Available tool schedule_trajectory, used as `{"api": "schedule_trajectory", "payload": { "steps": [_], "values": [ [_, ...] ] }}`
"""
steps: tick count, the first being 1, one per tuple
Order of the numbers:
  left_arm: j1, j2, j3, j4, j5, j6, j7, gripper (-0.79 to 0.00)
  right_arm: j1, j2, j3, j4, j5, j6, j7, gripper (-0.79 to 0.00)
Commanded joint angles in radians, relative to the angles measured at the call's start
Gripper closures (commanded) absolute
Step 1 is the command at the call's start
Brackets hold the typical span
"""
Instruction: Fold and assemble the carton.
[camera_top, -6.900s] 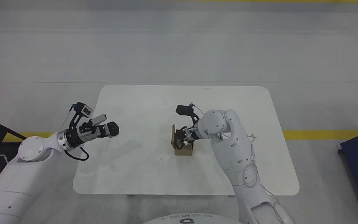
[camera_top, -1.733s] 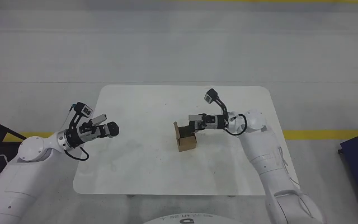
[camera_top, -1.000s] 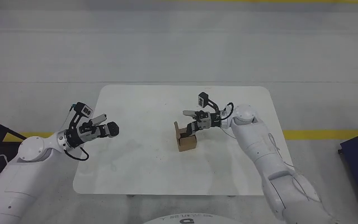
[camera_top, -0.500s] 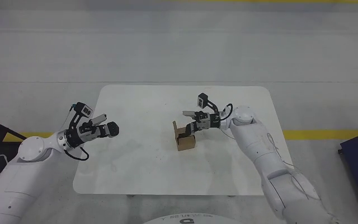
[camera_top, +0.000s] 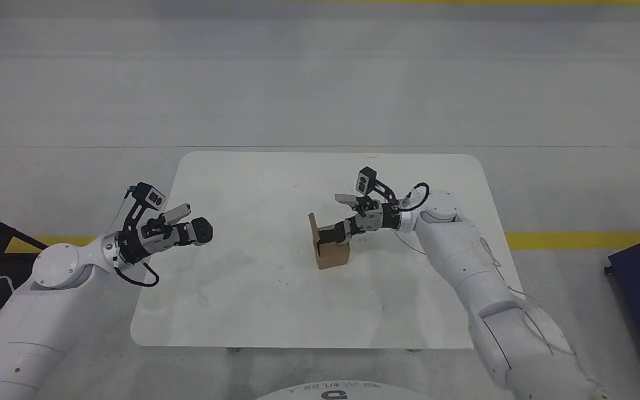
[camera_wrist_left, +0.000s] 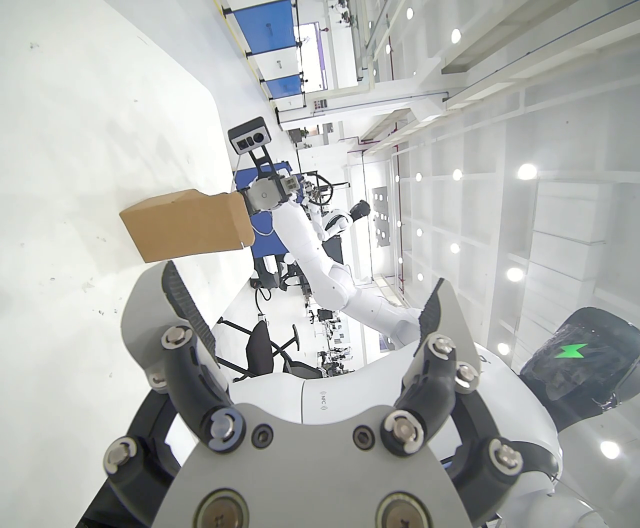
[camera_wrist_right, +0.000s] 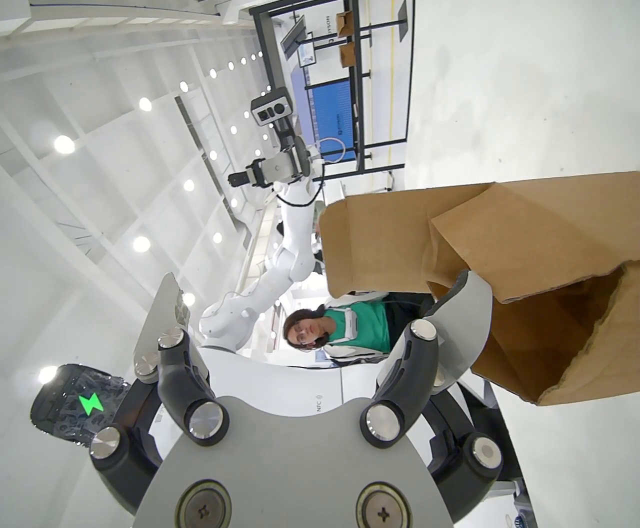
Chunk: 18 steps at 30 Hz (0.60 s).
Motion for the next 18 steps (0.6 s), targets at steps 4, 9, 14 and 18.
{"api": "schedule_trajectory", "payload": {
  "steps": [4,9,14,18],
  "values": [
    [0.000,0.000,0.000,0.000,0.000,0.000,0.000,-0.785,-0.003,-0.001,-0.023,-0.016,-0.044,-0.029,-0.059,-0.785],
    [0.000,0.000,0.000,0.000,0.000,0.000,0.000,-0.785,-0.005,0.002,-0.034,-0.019,-0.059,-0.046,-0.061,-0.785],
    [0.000,0.000,0.000,0.000,0.000,0.000,0.000,-0.785,-0.009,0.008,-0.047,-0.037,-0.111,-0.090,-0.098,-0.785],
    [0.000,0.000,0.000,0.000,0.000,0.000,0.000,-0.785,-0.010,0.010,-0.048,-0.047,-0.104,-0.117,-0.093,-0.785]
  ]
}}
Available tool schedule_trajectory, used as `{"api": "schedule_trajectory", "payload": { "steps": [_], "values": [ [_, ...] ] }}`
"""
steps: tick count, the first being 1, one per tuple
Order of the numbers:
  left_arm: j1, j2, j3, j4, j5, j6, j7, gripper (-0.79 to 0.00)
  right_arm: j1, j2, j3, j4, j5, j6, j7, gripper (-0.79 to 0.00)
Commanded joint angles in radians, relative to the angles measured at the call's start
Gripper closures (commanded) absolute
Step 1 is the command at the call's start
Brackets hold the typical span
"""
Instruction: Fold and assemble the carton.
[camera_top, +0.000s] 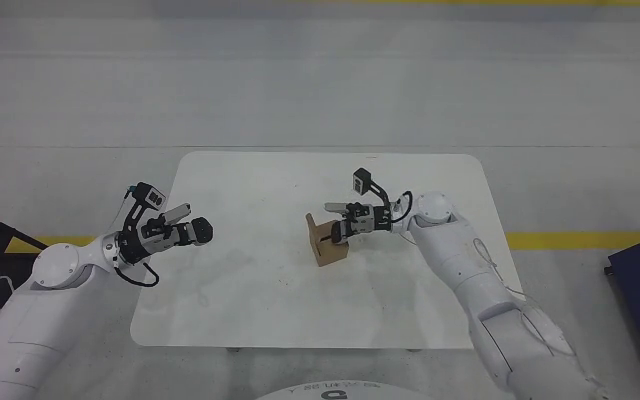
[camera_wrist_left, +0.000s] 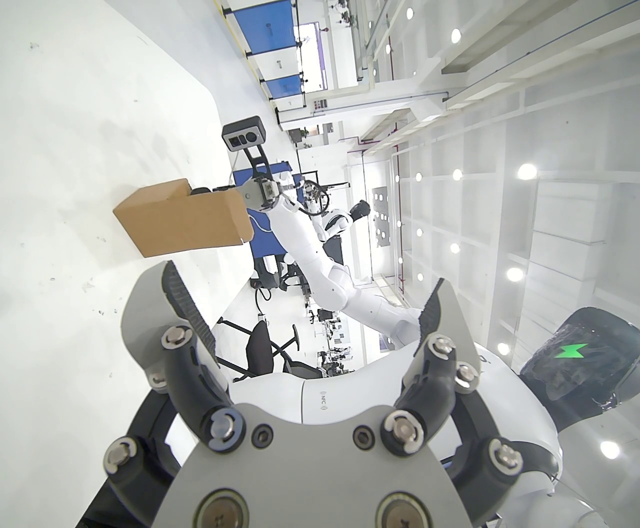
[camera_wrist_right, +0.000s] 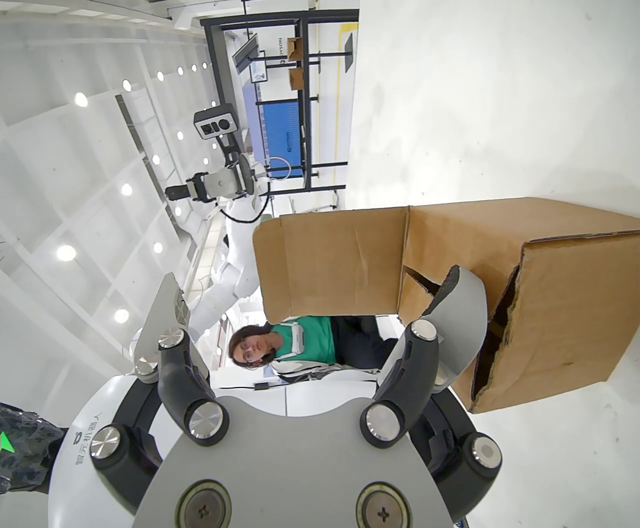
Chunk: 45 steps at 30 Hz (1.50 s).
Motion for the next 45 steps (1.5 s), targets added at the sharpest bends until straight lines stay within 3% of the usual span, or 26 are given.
{"api": "schedule_trajectory", "payload": {
  "steps": [1,6,11,16,21,23,27,32,40,45],
  "values": [
    [0.000,0.000,0.000,0.000,0.000,0.000,0.000,-0.785,0.002,0.001,0.000,0.000,0.008,-0.010,0.008,-0.785],
    [0.016,-0.006,0.017,-0.037,0.018,0.005,0.027,-0.785,0.008,0.001,-0.002,0.011,0.038,-0.048,0.039,-0.785],
    [0.011,-0.030,0.096,-0.107,0.037,0.015,0.056,-0.785,0.020,0.001,-0.008,0.041,0.053,-0.078,0.055,-0.785],
    [-0.077,-0.076,0.227,-0.141,0.083,0.056,0.159,-0.785,0.031,-0.003,-0.023,0.070,0.065,-0.104,0.066,-0.785],
    [-0.213,-0.136,0.385,-0.087,0.197,0.118,0.262,-0.785,0.032,-0.005,-0.034,0.071,0.073,-0.127,0.067,-0.785],
    [-0.260,-0.159,0.445,-0.050,0.246,0.167,0.266,-0.662,0.030,-0.005,-0.037,0.068,0.074,-0.129,0.065,-0.785],
    [-0.331,-0.195,0.524,0.017,0.322,0.245,0.274,-0.542,0.029,-0.003,-0.041,0.066,0.081,-0.127,0.067,-0.785],
    [-0.384,-0.226,0.566,0.066,0.366,0.273,0.291,-0.468,0.038,-0.004,-0.053,0.077,0.086,-0.123,0.071,-0.785],
    [-0.425,-0.263,0.616,0.076,0.449,0.310,0.330,-0.588,0.045,-0.004,-0.065,0.089,0.095,-0.126,0.068,-0.785],
    [-0.432,-0.276,0.624,0.067,0.481,0.318,0.346,-0.514,0.047,-0.003,-0.072,0.091,0.100,-0.126,0.068,-0.785]
  ]
}}
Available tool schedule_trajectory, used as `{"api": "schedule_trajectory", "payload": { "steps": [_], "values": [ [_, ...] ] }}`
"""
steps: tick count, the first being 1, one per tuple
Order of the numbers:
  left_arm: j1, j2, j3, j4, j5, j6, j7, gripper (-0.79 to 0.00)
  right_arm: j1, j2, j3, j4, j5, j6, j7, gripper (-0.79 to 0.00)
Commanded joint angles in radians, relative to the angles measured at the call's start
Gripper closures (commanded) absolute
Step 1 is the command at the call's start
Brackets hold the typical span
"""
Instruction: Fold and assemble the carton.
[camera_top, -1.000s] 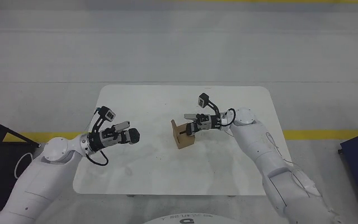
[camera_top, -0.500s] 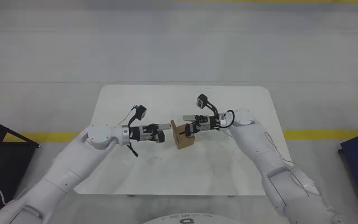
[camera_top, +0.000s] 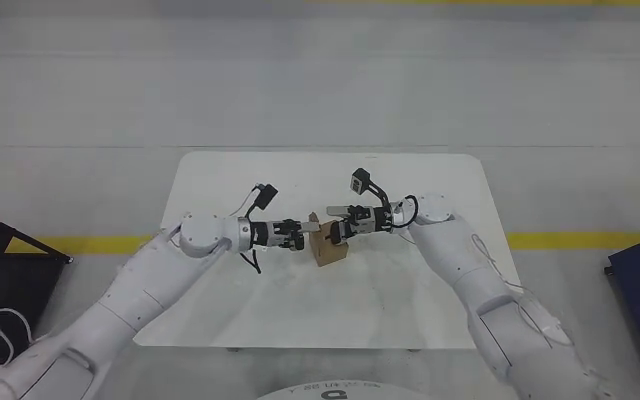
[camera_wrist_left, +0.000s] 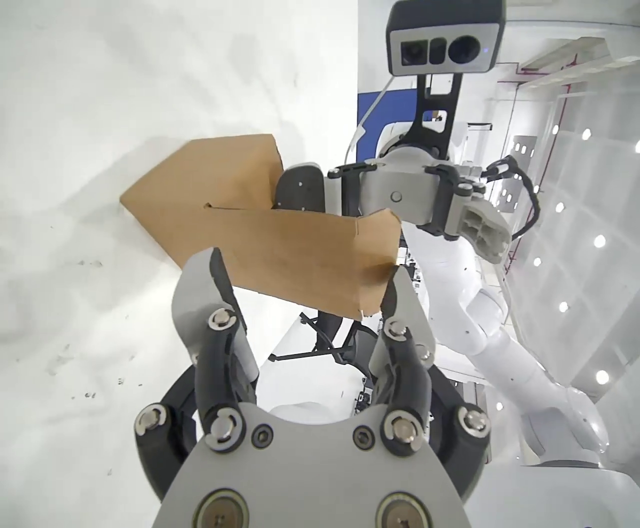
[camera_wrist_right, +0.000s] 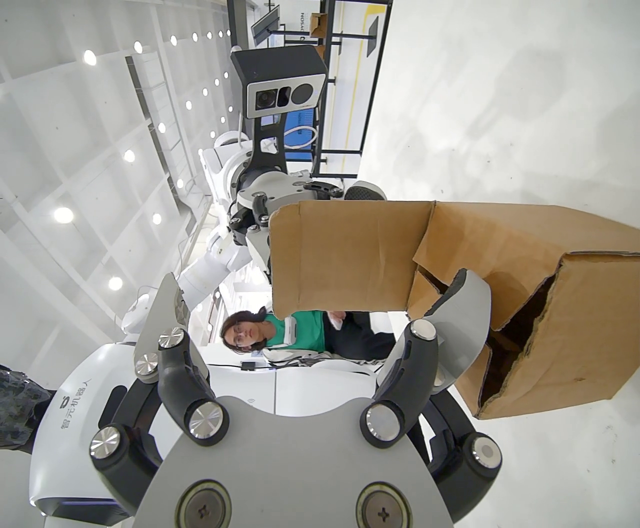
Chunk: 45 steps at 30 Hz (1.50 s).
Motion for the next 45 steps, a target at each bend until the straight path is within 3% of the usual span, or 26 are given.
{"api": "schedule_trajectory", "payload": {
  "steps": [1,8,13,17,45],
  "values": [
    [0.001,-0.003,-0.001,-0.006,0.018,-0.001,0.011,-0.520,0.001,0.000,-0.003,0.001,0.000,0.000,0.000,-0.785],
    [0.017,-0.004,-0.017,-0.034,0.050,0.028,0.021,-0.453,0.007,0.000,-0.014,0.010,0.005,-0.002,-0.002,-0.785],
    [0.031,-0.006,-0.025,-0.042,0.062,0.046,0.012,-0.336,0.011,-0.001,-0.020,0.015,0.010,-0.003,-0.003,-0.785],
    [0.043,-0.003,-0.039,-0.057,0.075,0.054,0.007,-0.006,0.015,-0.001,-0.026,0.019,0.013,-0.003,-0.003,-0.785],
    [0.172,0.040,-0.184,-0.205,0.205,0.140,0.012,0.000,0.017,-0.001,-0.054,0.020,0.013,-0.011,-0.025,-0.785]
  ]
}}
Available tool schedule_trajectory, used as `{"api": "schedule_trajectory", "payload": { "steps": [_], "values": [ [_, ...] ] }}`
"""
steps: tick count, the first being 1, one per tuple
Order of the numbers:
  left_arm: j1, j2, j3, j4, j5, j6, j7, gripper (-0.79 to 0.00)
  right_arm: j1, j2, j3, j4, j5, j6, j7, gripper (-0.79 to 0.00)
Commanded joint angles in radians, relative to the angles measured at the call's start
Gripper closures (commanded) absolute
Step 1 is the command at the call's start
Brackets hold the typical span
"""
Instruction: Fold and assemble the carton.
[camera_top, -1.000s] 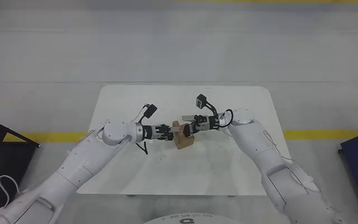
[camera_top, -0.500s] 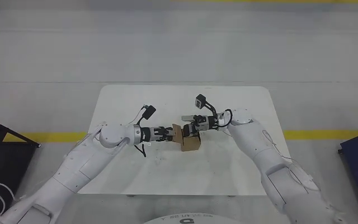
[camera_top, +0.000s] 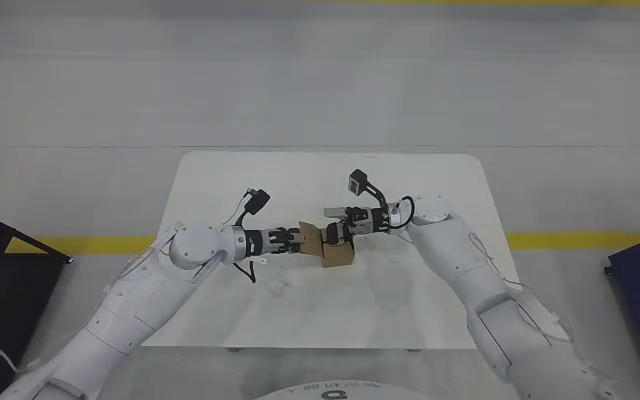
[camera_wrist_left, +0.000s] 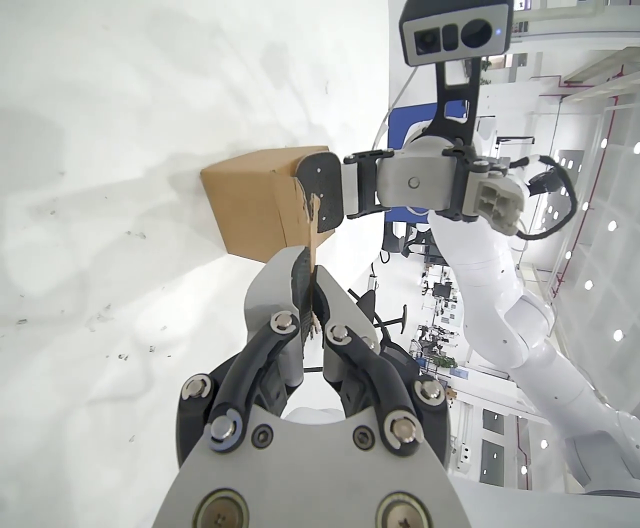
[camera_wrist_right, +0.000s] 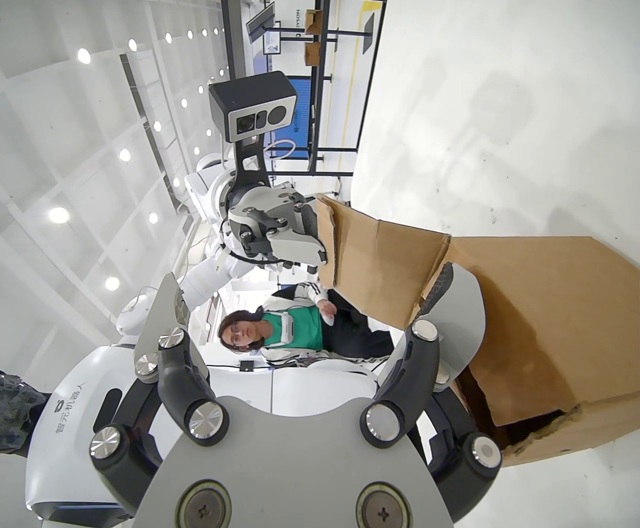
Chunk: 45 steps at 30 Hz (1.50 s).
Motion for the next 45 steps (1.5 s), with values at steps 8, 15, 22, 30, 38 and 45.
{"api": "schedule_trajectory", "payload": {
  "steps": [8,15,22,30,38,45],
  "values": [
    [0.021,0.003,-0.030,-0.011,0.012,-0.001,0.002,0.000,0.002,-0.001,-0.008,0.000,-0.004,-0.001,-0.002,-0.785],
    [0.034,0.000,-0.048,-0.015,-0.011,-0.052,0.012,-0.342,0.005,-0.002,-0.017,0.000,-0.007,0.002,-0.006,-0.785],
    [0.042,-0.001,-0.066,-0.016,-0.010,-0.065,0.009,-0.508,0.009,-0.003,-0.022,0.005,-0.004,0.003,-0.005,-0.785],
    [0.045,-0.004,-0.070,-0.029,0.031,-0.043,0.033,-0.363,0.012,-0.005,-0.029,0.008,-0.002,0.005,-0.008,-0.785],
    [0.010,-0.023,-0.044,0.010,0.040,-0.025,0.053,-0.296,0.016,-0.007,-0.035,0.013,0.000,0.003,-0.007,-0.785],
    [-0.020,-0.039,-0.028,0.072,0.021,-0.038,0.034,0.000,0.018,-0.008,-0.037,0.017,0.002,0.001,-0.007,-0.785]
  ]
}}
